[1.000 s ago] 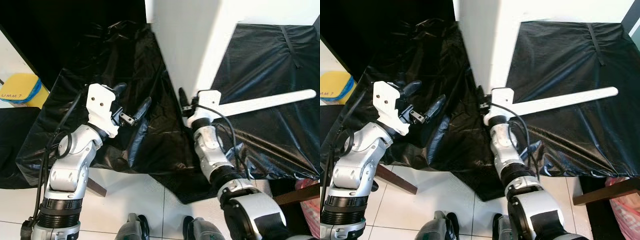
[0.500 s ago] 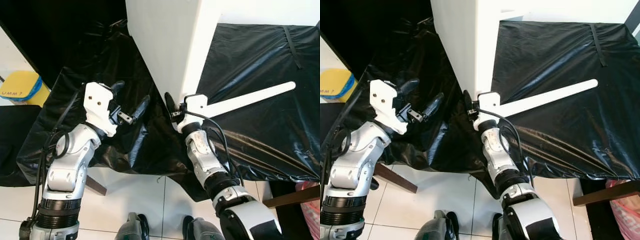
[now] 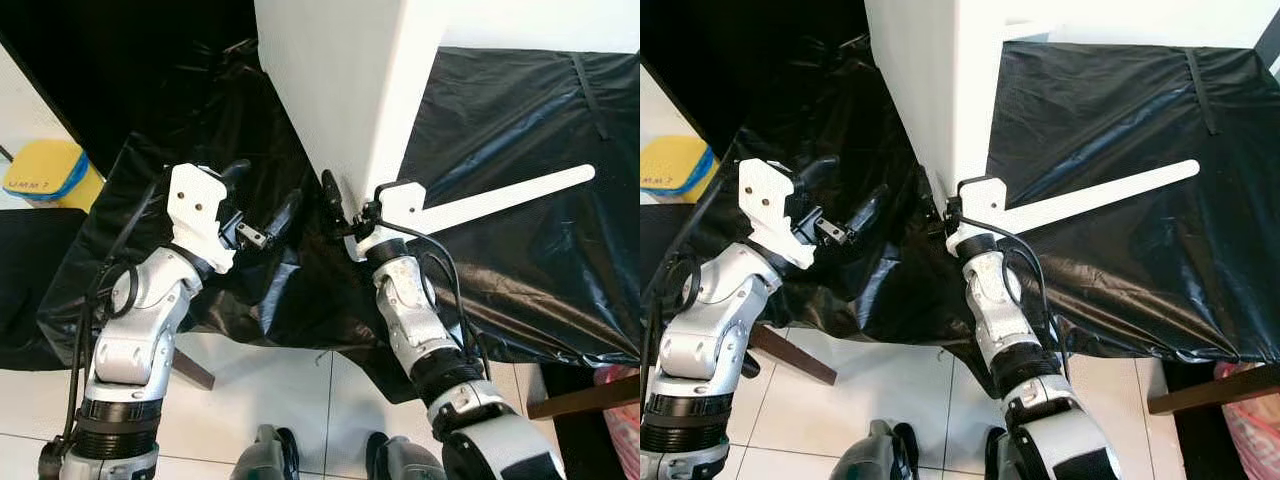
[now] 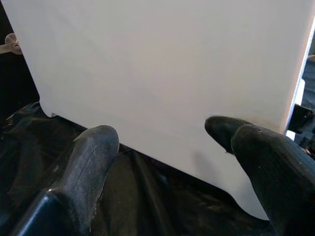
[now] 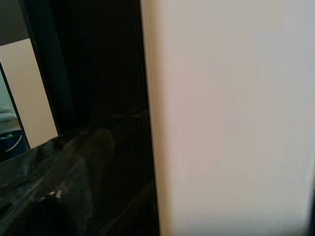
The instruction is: Building children table
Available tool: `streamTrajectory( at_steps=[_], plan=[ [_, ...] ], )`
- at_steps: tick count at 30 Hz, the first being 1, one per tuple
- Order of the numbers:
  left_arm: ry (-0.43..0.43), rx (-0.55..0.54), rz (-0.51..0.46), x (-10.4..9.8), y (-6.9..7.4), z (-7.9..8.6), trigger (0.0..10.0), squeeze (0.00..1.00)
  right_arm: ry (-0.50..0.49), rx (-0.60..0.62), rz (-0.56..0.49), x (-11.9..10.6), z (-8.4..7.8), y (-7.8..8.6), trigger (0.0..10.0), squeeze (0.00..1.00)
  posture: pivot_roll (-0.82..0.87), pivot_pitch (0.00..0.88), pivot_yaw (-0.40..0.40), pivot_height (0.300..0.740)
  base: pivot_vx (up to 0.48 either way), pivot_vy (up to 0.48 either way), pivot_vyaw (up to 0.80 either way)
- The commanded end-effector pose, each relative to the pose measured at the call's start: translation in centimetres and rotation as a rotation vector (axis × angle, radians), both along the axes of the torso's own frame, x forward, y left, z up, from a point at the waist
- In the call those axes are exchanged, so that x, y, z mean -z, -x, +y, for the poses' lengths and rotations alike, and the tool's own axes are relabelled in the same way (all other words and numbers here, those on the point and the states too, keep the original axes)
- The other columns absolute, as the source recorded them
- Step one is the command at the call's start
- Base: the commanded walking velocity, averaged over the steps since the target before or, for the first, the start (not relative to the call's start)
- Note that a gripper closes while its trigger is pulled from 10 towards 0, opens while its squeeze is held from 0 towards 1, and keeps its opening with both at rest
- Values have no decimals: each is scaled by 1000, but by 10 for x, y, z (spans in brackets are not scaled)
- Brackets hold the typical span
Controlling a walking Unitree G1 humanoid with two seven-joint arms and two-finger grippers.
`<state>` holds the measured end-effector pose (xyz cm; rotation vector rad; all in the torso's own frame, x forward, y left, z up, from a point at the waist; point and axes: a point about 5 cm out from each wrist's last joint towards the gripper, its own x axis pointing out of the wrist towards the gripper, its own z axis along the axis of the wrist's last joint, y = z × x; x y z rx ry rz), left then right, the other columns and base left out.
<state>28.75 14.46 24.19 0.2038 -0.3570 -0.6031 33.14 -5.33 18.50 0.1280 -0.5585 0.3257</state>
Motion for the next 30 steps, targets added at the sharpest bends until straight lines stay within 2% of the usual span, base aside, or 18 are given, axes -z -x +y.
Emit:
streamTrajectory(
  at_steps=[1, 5, 9, 17, 20, 24, 25, 30],
  plan=[
    [5, -10, 0, 1, 1, -1, 10000, 0, -21, -22, 13, 2, 6, 7, 10000, 0, 133, 183, -8, 740, 0, 0, 0],
    [7, -8, -2, 2, 1, -2, 10000, 0, -11, -14, 9, 3, 1, 11, 10000, 0, 126, 182, -9, 740, 0, 0, 0],
    [13, -6, -4, 2, 0, -4, 10000, 0, 12, 26, 21, 6, -21, 27, 10000, 0, 107, 184, -16, 740, 0, 0, 0],
    [19, -2, -5, 3, -1, -6, 10000, 0, 44, 45, 50, 10, -39, 46, 10000, 0, 93, 186, -20, 740, 0, 0, 0],
    [22, -1, -6, 2, -2, -6, 10000, 0, 83, 55, 83, 17, -53, 58, 10000, 0, 86, 187, -21, 740, 0, 0, 0],
    [23, 0, -6, 3, -2, -7, 10000, 0, 112, 61, 115, 23, -61, 65, 10000, 0, 81, 184, -22, 740, 0, 0, 0],
    [25, 1, -7, 3, -2, -7, 10000, 0, 151, 66, 171, 34, -71, 73, 10000, 0, 76, 179, -23, 740, 0, 0, 0],
    [27, 5, -8, 3, -3, -8, 10000, 0, 186, 95, 230, 43, -84, 74, 10000, 0, 70, 175, -22, 740, 0, 0, 0]
  ],
)
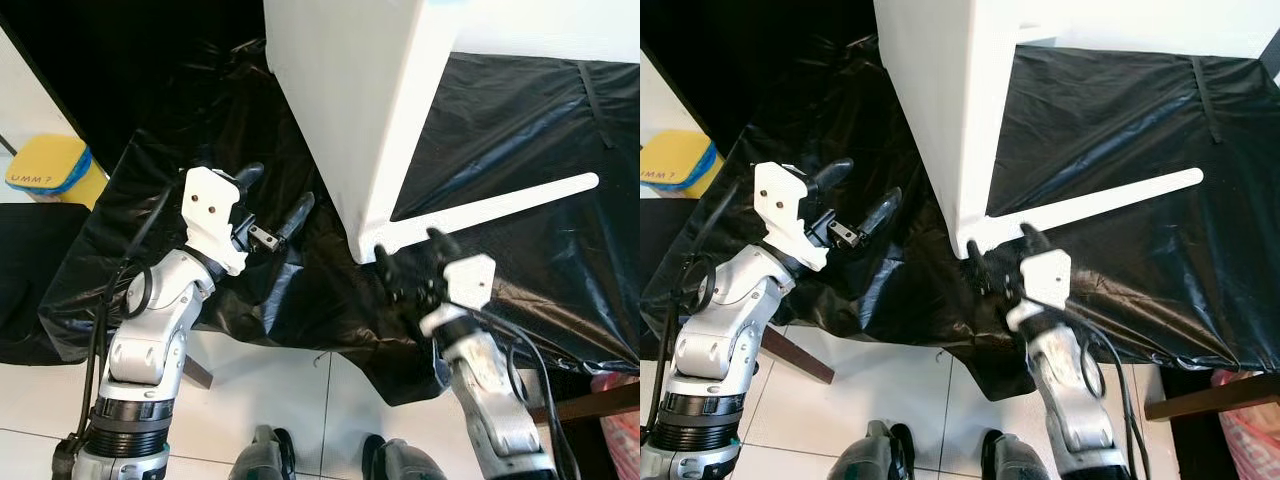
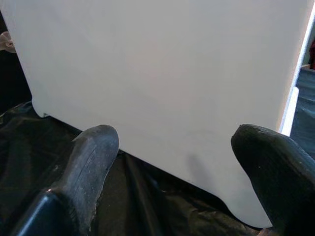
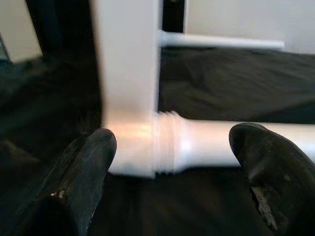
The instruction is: Building children table
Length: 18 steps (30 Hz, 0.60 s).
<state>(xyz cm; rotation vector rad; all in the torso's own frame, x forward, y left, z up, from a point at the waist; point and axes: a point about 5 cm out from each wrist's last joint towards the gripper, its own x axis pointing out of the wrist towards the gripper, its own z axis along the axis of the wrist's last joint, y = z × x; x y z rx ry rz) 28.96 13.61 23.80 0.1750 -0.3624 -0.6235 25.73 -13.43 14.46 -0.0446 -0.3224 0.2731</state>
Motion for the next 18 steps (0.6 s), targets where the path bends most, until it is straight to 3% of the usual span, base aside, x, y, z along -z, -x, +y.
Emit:
streamTrajectory(
  at_steps=[1, 3, 4, 10, 18],
  plan=[
    [3, -17, -14, -1, -1, 0, 10000, 0, 2, 30, 20, 1, -7, -5, 10000, 0, 66, 169, -25, 740, 0, 0, 0],
    [3, -15, -14, -1, -1, -1, 10000, 0, 5, 43, 24, 0, -10, -8, 10000, 0, 66, 169, -25, 740, 0, 0, 0],
    [3, -12, -16, -1, -2, -2, 10000, 0, 8, 81, 36, -3, -15, -19, 10000, 0, 64, 165, -26, 740, 0, 0, 0],
    [4, -9, -21, -1, -3, -4, 10000, 0, 33, 108, 73, -8, -14, -43, 10000, 0, 65, 149, -31, 740, 0, 0, 0],
    [5, -11, -28, -2, -4, -3, 10000, 0, 62, 110, 93, -11, -7, -57, 10000, 0, 71, 142, -37, 740, 0, 0, 0]
  ],
)
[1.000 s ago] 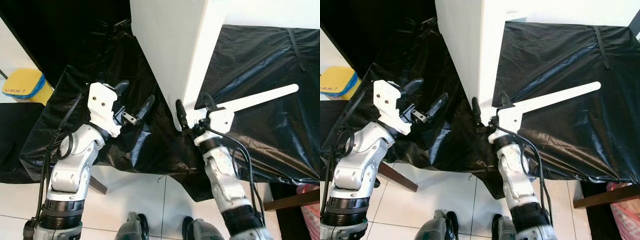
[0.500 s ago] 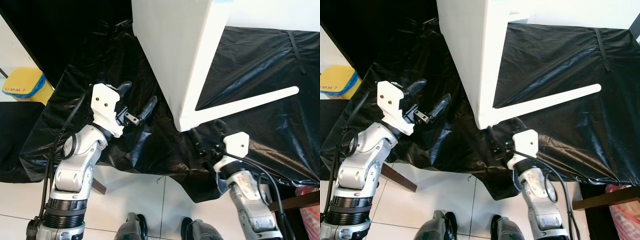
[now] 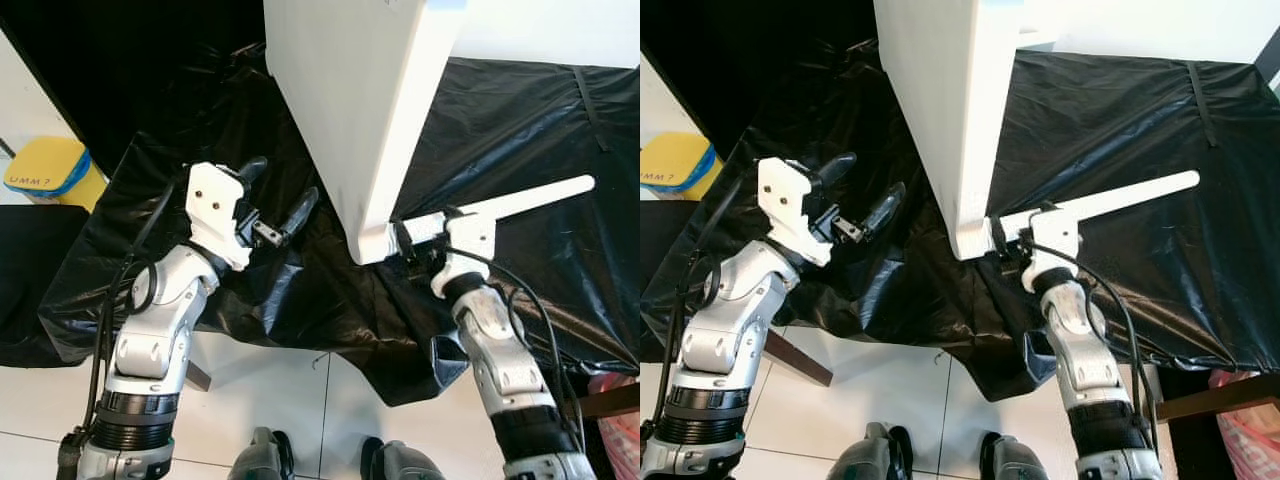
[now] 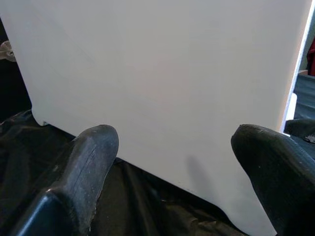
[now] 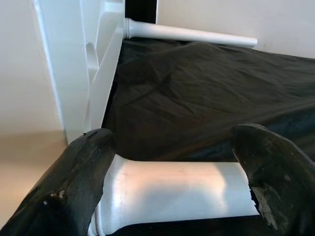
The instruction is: Building children table
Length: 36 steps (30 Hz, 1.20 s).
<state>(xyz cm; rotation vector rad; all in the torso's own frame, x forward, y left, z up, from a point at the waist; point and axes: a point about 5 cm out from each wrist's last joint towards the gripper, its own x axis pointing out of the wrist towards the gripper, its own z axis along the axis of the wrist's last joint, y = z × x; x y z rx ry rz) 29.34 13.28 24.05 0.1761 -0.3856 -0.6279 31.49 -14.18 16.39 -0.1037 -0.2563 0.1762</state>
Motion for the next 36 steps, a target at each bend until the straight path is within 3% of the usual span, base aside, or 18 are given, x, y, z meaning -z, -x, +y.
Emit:
streamTrajectory(
  at_steps=[1, 7, 9, 19, 22, 24, 31, 35, 36],
  plan=[
    [1, -20, -8, 0, -1, 1, 10000, 0, 9, 6, 51, 9, 2, -3, 10000, 0, 73, 140, -35, 740, 0, 0, 0],
    [-5, -25, -12, -1, 0, 3, 10000, 0, 33, -7, 106, 15, 9, -15, 10000, 0, 79, 137, -35, 740, 0, 0, 0],
    [-12, -27, -13, -1, 1, 5, 10000, 0, 43, -64, 154, 21, 18, -18, 10000, 0, 83, 135, -34, 740, 0, 0, 0],
    [-12, -34, -33, -8, 2, 9, 10000, 0, 13, -187, 203, 24, 41, -15, 10000, 0, 86, 136, -30, 740, 0, 0, 0],
    [-61, 0, -34, -13, 7, 14, 10000, 0, -41, -264, 232, 22, 69, -8, 10000, 0, 91, 145, -36, 740, 0, 0, 0],
    [-84, 31, -14, -12, 11, 16, 10000, 0, -51, -286, 239, 21, 78, -6, 10000, 0, 91, 145, -36, 740, 0, 0, 0],
    [-186, 123, 62, -3, 22, 19, 10000, 0, -72, -336, 246, 19, 94, -1, 10000, 0, 94, 155, -43, 740, 0, 0, 0],
    [-255, 163, 129, 3, 31, 27, 10000, 0, -94, -355, 251, 18, 105, -1, 10000, 0, 91, 162, -42, 740, 0, 0, 0],
    [-305, 165, 161, 3, 36, 36, 10000, 0, -104, -361, 247, 15, 110, -1, 10000, 0, 97, 168, -42, 740, 0, 0, 0]
  ],
)
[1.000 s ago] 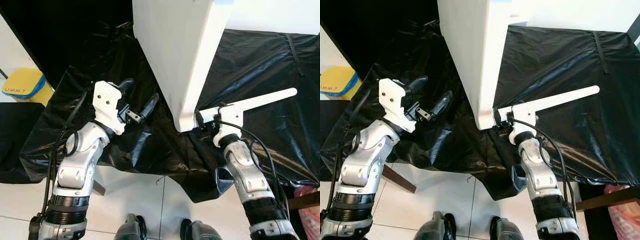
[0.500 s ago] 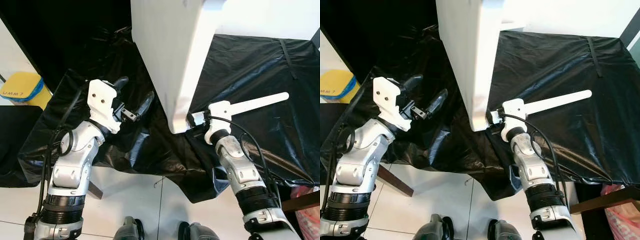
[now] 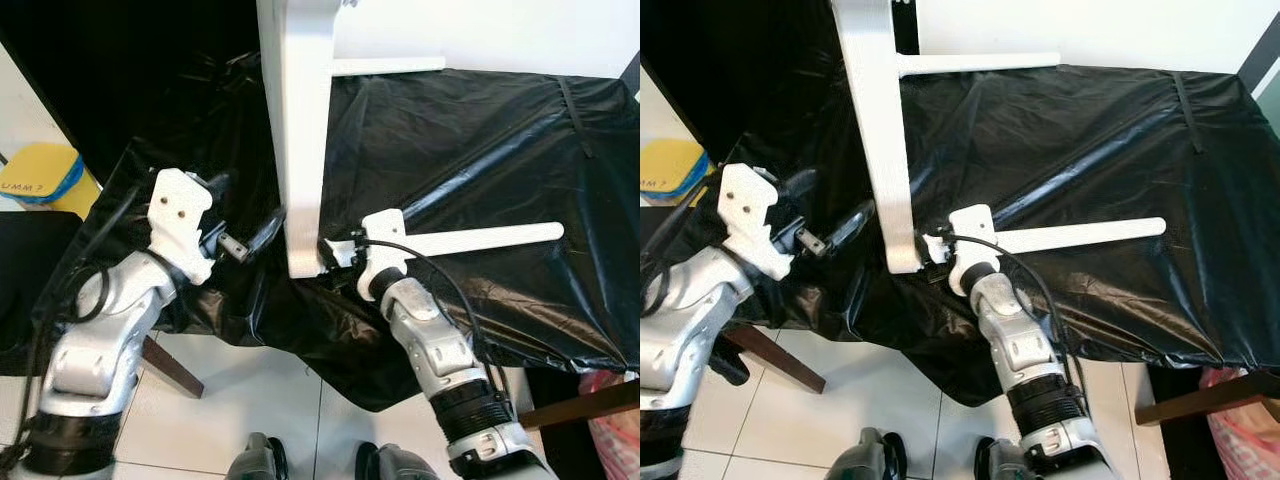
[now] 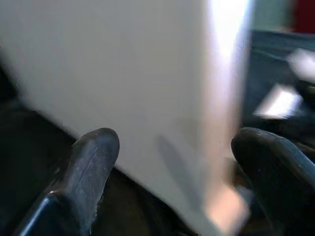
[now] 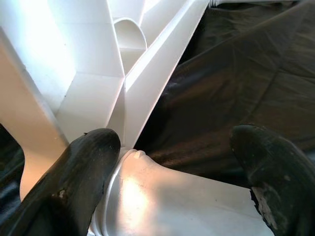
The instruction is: Building children table
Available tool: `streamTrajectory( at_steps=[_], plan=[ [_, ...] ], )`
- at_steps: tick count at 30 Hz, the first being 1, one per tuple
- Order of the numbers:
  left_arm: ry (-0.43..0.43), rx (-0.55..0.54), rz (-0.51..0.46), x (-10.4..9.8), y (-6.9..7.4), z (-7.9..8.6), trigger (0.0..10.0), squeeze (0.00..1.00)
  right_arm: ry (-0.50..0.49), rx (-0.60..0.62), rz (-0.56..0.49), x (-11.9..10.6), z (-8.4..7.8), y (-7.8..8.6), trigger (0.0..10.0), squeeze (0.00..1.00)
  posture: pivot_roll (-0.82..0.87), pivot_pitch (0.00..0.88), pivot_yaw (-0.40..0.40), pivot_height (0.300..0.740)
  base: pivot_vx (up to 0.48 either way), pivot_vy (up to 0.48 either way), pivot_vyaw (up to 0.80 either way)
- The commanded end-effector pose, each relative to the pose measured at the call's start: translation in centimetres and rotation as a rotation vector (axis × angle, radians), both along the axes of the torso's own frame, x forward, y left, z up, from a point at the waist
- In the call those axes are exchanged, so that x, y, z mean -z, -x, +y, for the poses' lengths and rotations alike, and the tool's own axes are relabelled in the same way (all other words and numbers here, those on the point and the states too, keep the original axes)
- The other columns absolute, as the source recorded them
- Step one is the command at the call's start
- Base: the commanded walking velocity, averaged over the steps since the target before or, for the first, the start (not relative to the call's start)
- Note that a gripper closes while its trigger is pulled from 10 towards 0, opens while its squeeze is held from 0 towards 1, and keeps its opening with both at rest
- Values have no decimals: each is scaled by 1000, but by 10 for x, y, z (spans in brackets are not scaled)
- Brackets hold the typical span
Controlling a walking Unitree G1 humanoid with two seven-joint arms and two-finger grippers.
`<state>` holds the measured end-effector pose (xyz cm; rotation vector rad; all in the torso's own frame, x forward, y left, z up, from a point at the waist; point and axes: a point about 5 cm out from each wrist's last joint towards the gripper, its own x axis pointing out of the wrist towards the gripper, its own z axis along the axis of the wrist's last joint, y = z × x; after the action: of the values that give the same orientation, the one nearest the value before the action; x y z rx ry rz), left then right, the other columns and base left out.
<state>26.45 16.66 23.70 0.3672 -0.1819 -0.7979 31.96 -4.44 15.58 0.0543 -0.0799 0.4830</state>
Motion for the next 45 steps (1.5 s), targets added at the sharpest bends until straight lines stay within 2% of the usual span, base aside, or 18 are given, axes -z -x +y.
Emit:
streamTrajectory(
  at_steps=[1, 4, 7, 10, 14, 16, 17, 18, 21, 24, 29, 31, 34, 41, 45],
  plan=[
    [-36, 50, 32, 0, 7, 2, 10000, 0, -2, -49, 44, 6, 13, 4, 10000, 0, 97, 168, -42, 740, 0, 0, 0],
    [-64, 51, 40, -4, 12, 5, 10000, 0, -12, -48, 41, 4, 13, 4, 10000, 0, 101, 171, -43, 740, 0, 0, 0],
    [-46, 98, 56, -5, 19, -4, 10000, 0, -32, -40, 27, 2, 7, 3, 10000, 0, 103, 175, -43, 740, 0, 0, 0],
    [-32, 126, 104, 3, 25, -13, 10000, 0, -45, -19, -6, -3, -3, 1, 10000, 0, 104, 179, -44, 740, 0, 0, 0],
    [-28, 132, 120, 7, 26, -16, 10000, 0, -52, -13, -13, -5, -6, 1, 10000, 0, 104, 179, -44, 740, 0, 0, 0],
    [-1, 177, 192, 20, 31, -28, 10000, 0, -69, 21, -69, -12, -19, 2, 10000, 0, 98, 182, -44, 740, 0, 0, 0],
    [-1, 177, 192, 20, 31, -28, 10000, 0, -69, 21, -69, -12, -19, 2, 10000, 0, 98, 182, -44, 740, 0, 0, 0],
    [23, 201, 237, 28, 33, -36, 10000, 0, -76, 47, -110, -17, -28, 4, 10000, 0, 93, 185, -45, 740, 0, 0, 0],
    [40, 207, 273, 31, 34, -37, 10000, 0, -78, 64, -121, -19, -33, 5, 10000, 0, 93, 189, -47, 740, 0, 0, 0],
    [50, 299, 323, 32, 39, -47, 10000, 0, -78, 114, -158, -24, -50, 9, 10000, 0, 93, 195, -54, 740, 0, 0, 0],
    [66, 391, 363, 33, 44, -61, 10000, 0, -69, 175, -205, -29, -71, 15, 10000, 0, 79, 201, -48, 740, 0, 0, 0],
    [72, 400, 368, 34, 45, -64, 10000, 0, -66, 188, -213, -29, -74, 17, 10000, 0, 75, 202, -47, 740, 0, 0, 0],
    [109, 449, 383, 33, 49, -74, 10000, 0, -57, 256, -235, -31, -87, 21, 10000, 0, 63, 208, -40, 740, 0, 0, 0],
    [186, 485, 420, 34, 49, -88, 10000, 0, -55, 333, -244, -32, -100, 29, 10000, 0, 48, 217, -33, 740, 0, 0, 0],
    [220, 509, 435, 38, 48, -107, 10000, 0, -47, 374, -248, -33, -108, 35, 10000, 0, 23, 231, -21, 740, 0, 0, 0]
  ],
)
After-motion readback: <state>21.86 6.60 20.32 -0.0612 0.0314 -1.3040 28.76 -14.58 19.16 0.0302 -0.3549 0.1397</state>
